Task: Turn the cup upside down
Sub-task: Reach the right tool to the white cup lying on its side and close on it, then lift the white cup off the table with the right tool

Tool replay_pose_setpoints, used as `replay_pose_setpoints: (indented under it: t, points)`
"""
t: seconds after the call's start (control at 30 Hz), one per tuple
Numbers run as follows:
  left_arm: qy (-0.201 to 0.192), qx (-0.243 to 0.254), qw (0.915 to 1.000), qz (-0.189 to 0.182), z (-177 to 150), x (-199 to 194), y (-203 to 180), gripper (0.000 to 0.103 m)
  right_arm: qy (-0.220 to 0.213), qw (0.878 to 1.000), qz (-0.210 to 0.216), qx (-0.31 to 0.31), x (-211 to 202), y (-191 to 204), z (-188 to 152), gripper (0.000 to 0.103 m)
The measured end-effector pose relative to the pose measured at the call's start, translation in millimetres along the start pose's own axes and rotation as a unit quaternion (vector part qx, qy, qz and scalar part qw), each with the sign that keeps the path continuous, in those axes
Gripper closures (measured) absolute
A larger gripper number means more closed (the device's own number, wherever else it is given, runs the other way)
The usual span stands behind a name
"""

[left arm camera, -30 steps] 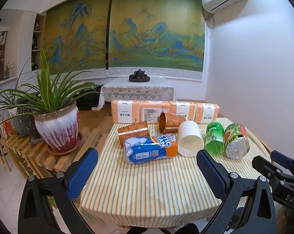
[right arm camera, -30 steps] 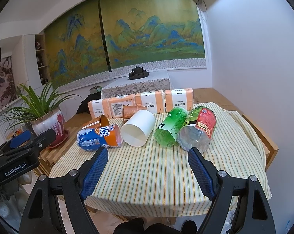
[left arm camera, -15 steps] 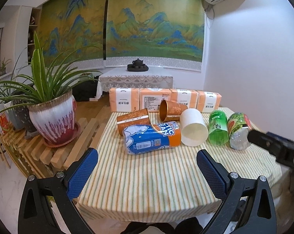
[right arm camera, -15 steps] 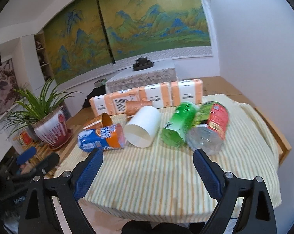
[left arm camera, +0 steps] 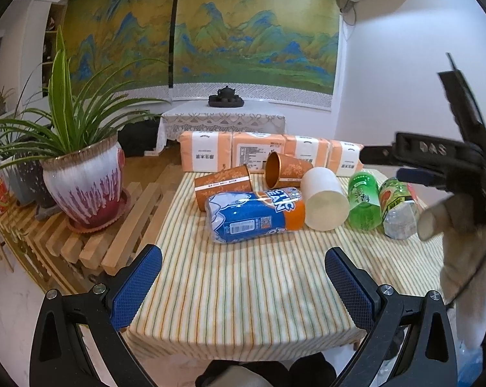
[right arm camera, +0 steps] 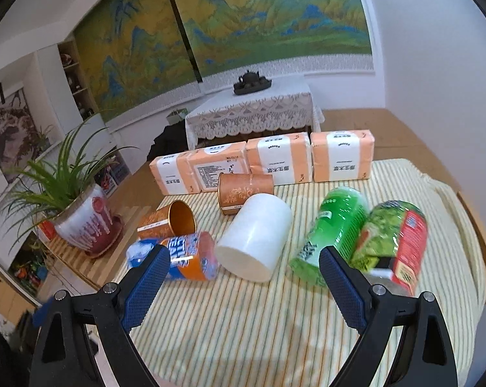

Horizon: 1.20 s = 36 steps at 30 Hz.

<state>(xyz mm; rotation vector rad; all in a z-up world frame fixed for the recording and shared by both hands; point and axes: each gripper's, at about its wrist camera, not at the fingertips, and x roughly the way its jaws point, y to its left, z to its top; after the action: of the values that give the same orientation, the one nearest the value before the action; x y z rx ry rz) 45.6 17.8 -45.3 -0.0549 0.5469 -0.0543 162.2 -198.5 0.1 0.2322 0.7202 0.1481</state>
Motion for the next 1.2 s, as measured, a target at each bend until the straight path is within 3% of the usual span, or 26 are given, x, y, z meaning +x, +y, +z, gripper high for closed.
replay_pose_setpoints:
  t: [0.33,0.57,0.77,0.9,1.2]
  points:
    - [0.014,-0.023,0.9996,-0.001,-2,13,17,0.001,0.093,0.995,0.004,0.041,68,-12,47,0.012]
    - [0.016,-0.024,0.9996,0.003,-3,17,22,0.001,0.159,0.986,-0.008,0.043,112,-11,56,0.012]
    - [0.017,-0.026,0.9995,0.004,-4,19,26,0.001,0.195,0.979,-0.014,0.055,138,-15,58,0.013]
    - [0.014,-0.029,0.9994,0.008,-4,18,29,0.001,0.222,0.973,-0.028,0.054,152,-16,56,0.022]
    - [0.011,-0.031,0.9994,0.009,-2,17,31,0.001,0.239,0.968,-0.051,0.046,161,-17,51,0.029]
